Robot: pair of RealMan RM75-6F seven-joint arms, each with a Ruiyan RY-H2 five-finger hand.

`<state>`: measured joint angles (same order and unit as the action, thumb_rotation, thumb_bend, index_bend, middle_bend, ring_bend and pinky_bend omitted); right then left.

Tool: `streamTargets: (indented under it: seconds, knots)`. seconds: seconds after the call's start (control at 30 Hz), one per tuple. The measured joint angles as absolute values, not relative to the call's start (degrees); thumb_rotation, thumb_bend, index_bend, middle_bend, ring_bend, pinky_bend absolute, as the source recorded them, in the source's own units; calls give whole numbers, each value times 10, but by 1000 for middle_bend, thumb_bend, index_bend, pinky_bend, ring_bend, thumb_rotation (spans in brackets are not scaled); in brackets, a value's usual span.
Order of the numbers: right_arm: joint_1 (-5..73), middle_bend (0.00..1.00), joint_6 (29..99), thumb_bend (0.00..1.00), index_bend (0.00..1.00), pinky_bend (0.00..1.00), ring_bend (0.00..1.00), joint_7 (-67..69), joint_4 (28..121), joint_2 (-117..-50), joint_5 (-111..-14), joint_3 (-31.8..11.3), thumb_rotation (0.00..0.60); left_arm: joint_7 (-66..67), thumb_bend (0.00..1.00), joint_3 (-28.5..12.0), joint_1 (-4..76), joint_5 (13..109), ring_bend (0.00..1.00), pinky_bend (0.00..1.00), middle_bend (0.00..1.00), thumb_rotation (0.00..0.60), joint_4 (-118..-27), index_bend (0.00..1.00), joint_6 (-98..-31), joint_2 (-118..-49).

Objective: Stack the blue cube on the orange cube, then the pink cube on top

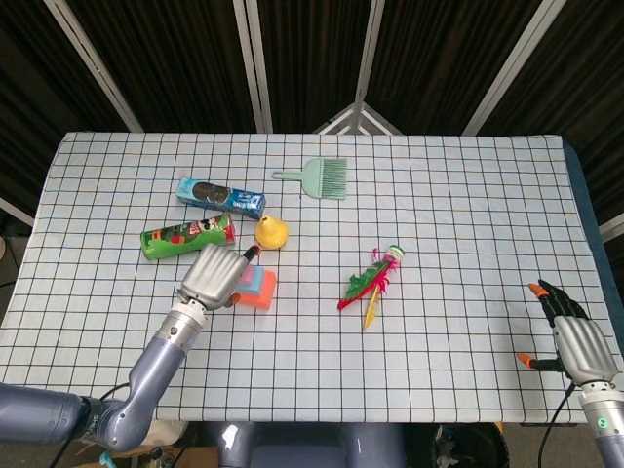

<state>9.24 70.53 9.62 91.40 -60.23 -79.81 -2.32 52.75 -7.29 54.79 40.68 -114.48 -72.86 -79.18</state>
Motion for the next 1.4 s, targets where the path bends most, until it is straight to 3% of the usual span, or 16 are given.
streamTargets:
  seconds: [0.2,0.33,0.53,0.77,0.9,1.13,1.4]
  knots:
    - [92,23,705,68,24,137,35,99,914,-601,-799,-23,600,521,213,-70,533,427,681,810,745,600,-1170,204,-752,-766]
    - [91,23,708,69,25,137,34,104,914,-600,-801,-23,600,495,212,-66,506,456,603,747,647,600,-1198,213,-778,-731]
    - [88,23,713,69,24,137,35,103,916,-598,-802,-23,600,420,212,-35,430,555,396,520,446,600,-1225,177,-846,-693]
    - [85,23,722,69,24,137,35,80,929,-597,-808,-20,600,276,213,59,305,740,176,255,245,600,-1168,174,-918,-682]
    - [82,23,732,69,24,137,35,64,936,-598,-810,-20,600,225,214,92,255,781,157,237,203,600,-1071,174,-934,-691]
    - [79,23,737,69,25,137,34,31,944,-604,-800,-21,600,168,215,100,189,822,137,233,193,600,-908,174,-961,-744]
    - [79,23,740,69,24,137,34,12,953,-606,-792,-25,600,139,218,85,155,844,133,232,166,600,-876,145,-950,-760]
